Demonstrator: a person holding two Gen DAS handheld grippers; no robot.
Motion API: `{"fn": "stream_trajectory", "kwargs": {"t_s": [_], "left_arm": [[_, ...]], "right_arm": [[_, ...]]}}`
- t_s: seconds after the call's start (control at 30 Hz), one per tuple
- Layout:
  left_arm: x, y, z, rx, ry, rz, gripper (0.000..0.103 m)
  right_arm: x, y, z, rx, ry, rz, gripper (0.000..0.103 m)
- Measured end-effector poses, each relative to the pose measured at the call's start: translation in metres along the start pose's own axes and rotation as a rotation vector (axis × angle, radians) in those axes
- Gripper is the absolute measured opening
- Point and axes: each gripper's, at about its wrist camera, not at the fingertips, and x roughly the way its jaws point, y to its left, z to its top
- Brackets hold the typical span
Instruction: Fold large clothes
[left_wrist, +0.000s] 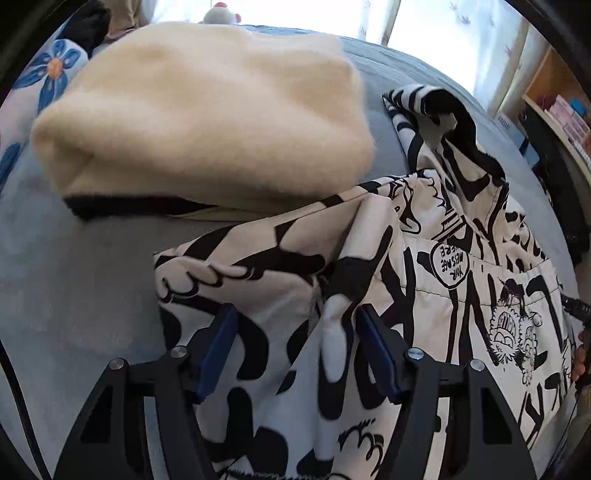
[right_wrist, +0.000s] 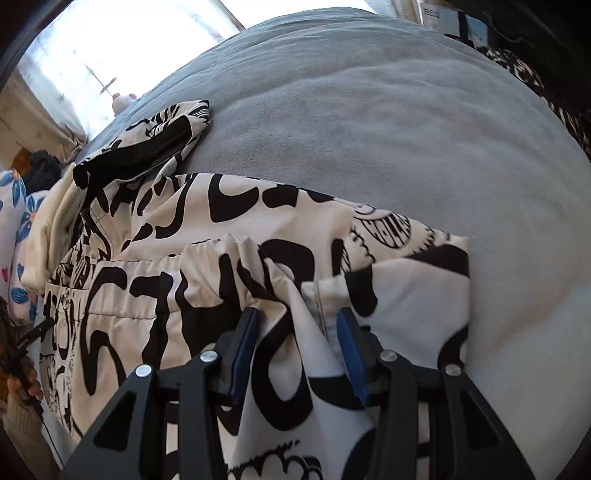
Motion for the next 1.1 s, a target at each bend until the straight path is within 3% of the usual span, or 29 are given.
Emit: {"fn": "stream_trajectory", "kwargs": {"t_s": [0.07,0.13,0.17,0.3,0.4,0.57,0.77,0.97,1.1], "left_arm": [[0.000,-0.004,0.000,-0.002,-0.005,-0.013,0.061],[0.001,-0.013,-0.001,0.016,-0.001,-0.045,0.028],[0.000,-0.017,-0.003,0.025,0.006,-0.065,0.021],[-0.002,-0.039,-0.011,0.086,-0.011,0.022,0.008],[-0.019,-0.054,-0.016,0.097,-0.103,0.105,0.003],[-0.050,-0.066,-0.015,0.092,-0.224,0.157,0.003],[-0.054,-0.064,0.003,0.011,-0.289,0.190,0.003],[-0.019,-0.053,0.012,-0.048,-0.281,0.220,0.002],[-0.003,-0.043,0.009,-0.078,-0.319,0.202,0.003]], "right_arm": [[0.001,0.005,-0.002,-0.032,-0.010,-0.024,0.040],[-0.002,0.013,-0.007,-0.077,-0.019,-0.035,0.021],[-0.003,0.016,-0.010,-0.092,-0.011,-0.034,0.013],[-0.013,0.029,-0.021,-0.142,-0.067,-0.099,0.005],[-0.031,0.034,-0.027,-0.137,-0.149,-0.128,0.004],[-0.073,0.036,-0.022,-0.115,-0.286,-0.124,0.004],[-0.082,0.052,0.007,-0.125,-0.363,-0.157,0.003],[-0.041,0.070,0.040,-0.162,-0.356,-0.236,0.003],[0.017,0.062,0.044,-0.178,-0.235,-0.324,0.003]]}}
